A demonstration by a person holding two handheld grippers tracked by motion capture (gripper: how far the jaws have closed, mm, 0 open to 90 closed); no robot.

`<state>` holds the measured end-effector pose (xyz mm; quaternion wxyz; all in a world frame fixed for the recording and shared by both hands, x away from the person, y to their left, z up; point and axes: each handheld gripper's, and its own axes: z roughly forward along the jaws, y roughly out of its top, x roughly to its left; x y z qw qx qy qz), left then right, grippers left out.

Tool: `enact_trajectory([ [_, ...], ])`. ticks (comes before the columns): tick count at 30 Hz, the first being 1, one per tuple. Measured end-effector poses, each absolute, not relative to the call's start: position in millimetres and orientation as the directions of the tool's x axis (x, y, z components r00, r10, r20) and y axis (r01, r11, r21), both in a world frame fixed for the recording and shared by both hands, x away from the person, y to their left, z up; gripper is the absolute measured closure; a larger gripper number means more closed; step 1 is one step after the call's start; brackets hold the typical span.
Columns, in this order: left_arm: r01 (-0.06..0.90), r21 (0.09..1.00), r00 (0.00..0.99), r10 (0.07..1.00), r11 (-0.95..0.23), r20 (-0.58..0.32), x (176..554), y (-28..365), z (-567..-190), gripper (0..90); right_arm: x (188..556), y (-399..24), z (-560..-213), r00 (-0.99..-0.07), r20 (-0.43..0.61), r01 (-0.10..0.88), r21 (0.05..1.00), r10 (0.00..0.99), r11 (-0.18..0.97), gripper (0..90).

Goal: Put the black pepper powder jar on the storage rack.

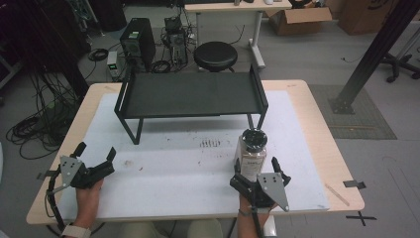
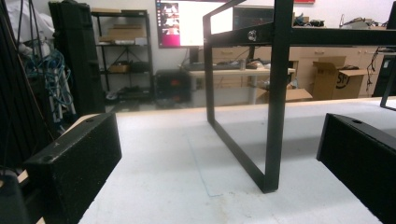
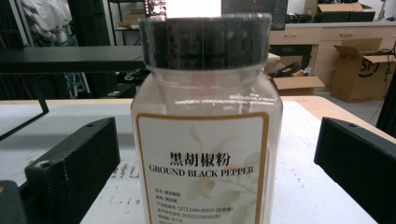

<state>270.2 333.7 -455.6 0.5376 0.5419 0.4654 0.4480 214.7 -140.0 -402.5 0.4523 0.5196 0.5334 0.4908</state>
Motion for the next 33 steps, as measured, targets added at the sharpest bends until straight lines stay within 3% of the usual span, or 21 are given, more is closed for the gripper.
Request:
enact_trajectory([
  [33, 0.022, 1.000, 0.167, 0.986, 0.010, -0.014, 270.3, 333.5, -455.7, 0.3, 244.6, -127.0, -424.7, 0.004, 0.016, 0.152, 0.988, 1.000, -0.016, 0.0],
])
